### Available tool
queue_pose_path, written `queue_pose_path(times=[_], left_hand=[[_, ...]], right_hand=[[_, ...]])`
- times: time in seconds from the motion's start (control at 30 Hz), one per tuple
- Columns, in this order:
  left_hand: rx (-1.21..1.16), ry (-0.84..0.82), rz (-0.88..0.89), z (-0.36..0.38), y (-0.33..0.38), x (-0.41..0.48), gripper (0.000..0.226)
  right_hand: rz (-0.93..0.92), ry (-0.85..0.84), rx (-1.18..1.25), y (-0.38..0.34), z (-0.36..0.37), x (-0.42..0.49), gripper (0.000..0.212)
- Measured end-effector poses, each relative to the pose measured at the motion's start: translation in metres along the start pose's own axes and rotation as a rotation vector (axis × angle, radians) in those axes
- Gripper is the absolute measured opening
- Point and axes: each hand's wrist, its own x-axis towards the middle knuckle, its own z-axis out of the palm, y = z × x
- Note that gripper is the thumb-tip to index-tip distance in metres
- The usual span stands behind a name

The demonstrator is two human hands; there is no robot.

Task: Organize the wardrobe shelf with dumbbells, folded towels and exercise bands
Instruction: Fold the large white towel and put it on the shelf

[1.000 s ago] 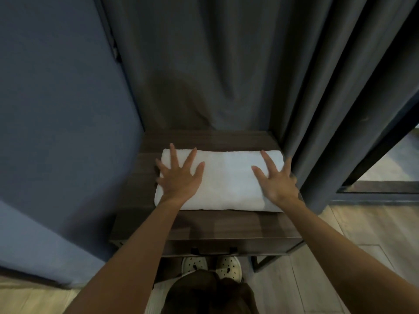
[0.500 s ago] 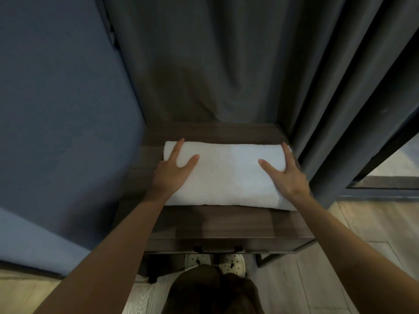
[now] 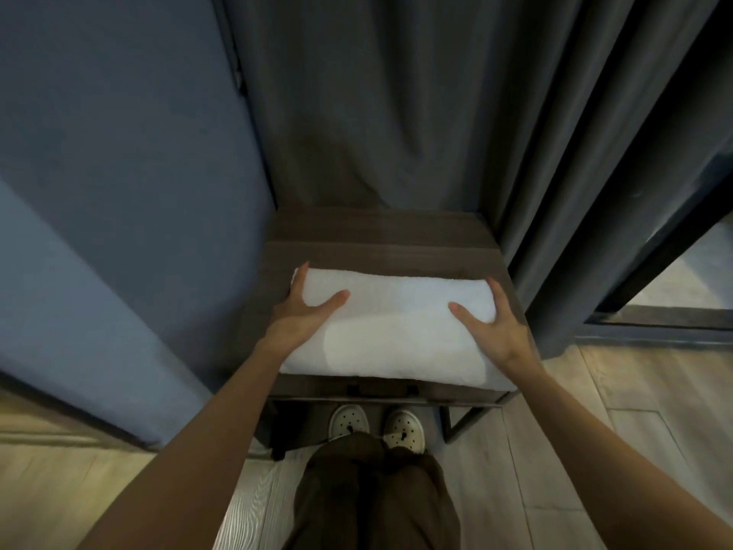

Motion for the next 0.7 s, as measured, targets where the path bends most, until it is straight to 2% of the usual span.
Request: queue_pose_path(times=[0.3, 0.7], left_hand=[[-0.024, 0.121, 0.071, -0.018, -0.024, -0.105, 0.088], [-0.050, 0.381, 0.298, -0.073, -0.044, -0.240, 0.076]], right_hand=[[-0.138, -0.010, 0.019, -0.002, -0.027, -0.082, 0.086], [-0.441, 0.067, 0.090, -0.035, -0.051, -0.212, 0.073]])
